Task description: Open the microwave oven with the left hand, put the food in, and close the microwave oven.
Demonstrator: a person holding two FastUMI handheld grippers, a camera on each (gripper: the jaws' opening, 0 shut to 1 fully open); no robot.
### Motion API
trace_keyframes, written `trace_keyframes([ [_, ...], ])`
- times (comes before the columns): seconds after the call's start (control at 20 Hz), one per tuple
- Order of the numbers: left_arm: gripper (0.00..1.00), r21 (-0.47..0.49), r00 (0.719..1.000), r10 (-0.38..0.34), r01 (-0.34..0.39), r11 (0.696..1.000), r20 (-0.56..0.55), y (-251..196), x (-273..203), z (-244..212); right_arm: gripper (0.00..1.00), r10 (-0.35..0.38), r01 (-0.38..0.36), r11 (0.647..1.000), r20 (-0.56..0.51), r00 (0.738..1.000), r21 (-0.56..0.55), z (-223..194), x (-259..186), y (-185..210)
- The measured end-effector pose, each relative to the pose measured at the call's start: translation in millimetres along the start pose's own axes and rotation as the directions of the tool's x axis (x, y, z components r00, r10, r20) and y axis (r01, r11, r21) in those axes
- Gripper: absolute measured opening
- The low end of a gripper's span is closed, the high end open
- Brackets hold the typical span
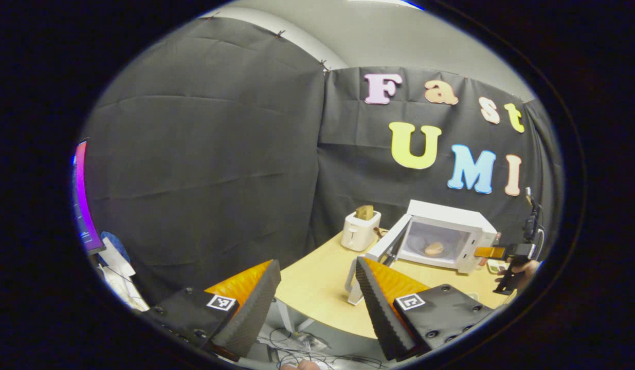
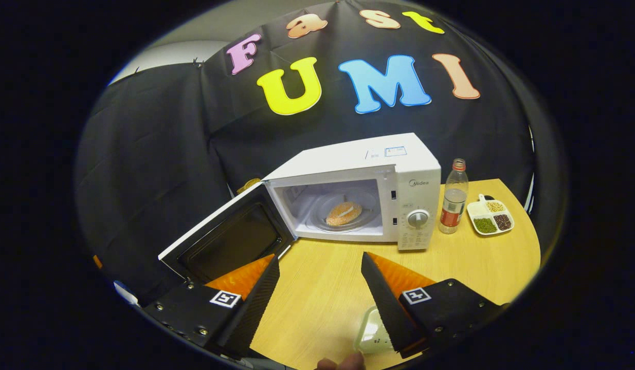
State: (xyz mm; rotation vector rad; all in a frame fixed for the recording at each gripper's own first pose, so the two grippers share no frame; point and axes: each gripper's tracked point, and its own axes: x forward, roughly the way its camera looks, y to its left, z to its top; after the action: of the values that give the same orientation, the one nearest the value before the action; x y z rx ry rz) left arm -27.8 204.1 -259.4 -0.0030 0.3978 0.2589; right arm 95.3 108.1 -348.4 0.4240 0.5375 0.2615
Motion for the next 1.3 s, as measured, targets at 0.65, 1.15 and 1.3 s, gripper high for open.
trace_keyframes([
  [0.65, 0.99, 0.214, 0.982, -0.122, 0.152, 0.965, -0.146, 13, 242, -65, 0.98, -0.115, 0.115, 0.982, 0.008, 0.993, -0.152, 6, -97, -4],
  [1.15, 0.92, 0.207, 0.917, -0.289, 0.350, 0.913, -0.276, -73, 281, -144, 0.98, -0.292, 0.291, 0.954, -0.003, 0.957, -0.070, 8, -125, -26],
  [1.3, 0.94, 0.225, 0.894, -0.369, 0.426, 0.876, -0.255, -122, 272, -139, 0.98, -0.328, 0.328, 0.943, 0.011, 0.945, -0.054, 15, -135, -37],
])
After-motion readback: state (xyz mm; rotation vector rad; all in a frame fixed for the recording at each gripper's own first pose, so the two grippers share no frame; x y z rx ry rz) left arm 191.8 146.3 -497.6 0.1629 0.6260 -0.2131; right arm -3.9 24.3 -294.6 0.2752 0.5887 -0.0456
